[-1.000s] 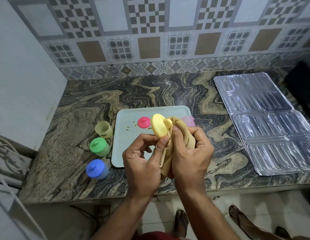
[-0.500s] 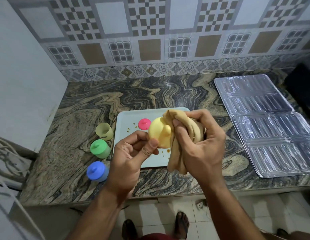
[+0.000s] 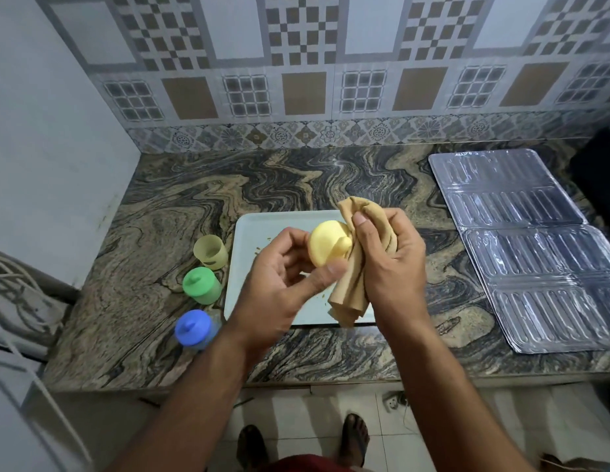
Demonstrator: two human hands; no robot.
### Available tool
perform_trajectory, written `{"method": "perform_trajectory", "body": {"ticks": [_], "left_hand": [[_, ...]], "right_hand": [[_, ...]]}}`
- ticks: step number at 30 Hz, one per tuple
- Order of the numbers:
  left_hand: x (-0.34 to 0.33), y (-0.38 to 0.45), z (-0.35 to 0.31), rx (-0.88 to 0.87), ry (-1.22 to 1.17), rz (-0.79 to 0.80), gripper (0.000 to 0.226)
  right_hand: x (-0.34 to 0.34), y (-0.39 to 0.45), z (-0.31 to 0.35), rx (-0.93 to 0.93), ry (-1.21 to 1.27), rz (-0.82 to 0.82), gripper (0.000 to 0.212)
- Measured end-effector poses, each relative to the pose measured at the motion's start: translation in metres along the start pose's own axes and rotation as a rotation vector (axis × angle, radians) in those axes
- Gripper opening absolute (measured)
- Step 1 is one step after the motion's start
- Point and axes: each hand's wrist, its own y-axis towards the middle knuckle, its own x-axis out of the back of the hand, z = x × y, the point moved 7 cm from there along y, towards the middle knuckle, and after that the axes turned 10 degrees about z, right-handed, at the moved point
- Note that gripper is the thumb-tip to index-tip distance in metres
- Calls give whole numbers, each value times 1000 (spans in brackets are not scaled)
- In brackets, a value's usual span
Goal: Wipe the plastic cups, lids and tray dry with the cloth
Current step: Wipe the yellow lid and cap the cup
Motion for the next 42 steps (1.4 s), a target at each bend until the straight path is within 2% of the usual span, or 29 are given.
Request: {"method": "perform_trajectory", "body": {"ticks": [3,6,8,11,15,17,24,27,34,39,42], "left_hand": [[-4,10,3,24,129,-56,58],[-1,25,7,21,115,-67,41],[-1,32,8,34,73,-29,32],[-7,40,11,42,28,28,35],[-7,51,16,35,30,-21,34],[-4,53,16,31,81,-41,32],[4,55,10,26,342,47,29],[1,59,8,34,351,101,28],[-6,68,4,12,408,283,28],[-3,77,2,87,379,486,29],[1,78,0,173,306,588,34]], "right_hand": [[0,-3,-9,3,104,-99,6],[11,-2,-14,11,156,-196,2],[19,1,-15,24,137,-260,11],[28,4,-14,53,103,-358,16],[30,3,-19,56,12,-382,16],[30,0,-18,72,-49,-345,19],[31,1,-9,147,-217,-64,3],[32,3,-5,155,-226,-29,10],[34,8,12,269,-339,40,7],[26,10,19,334,-421,212,3],[19,12,26,342,-500,307,10]]}}
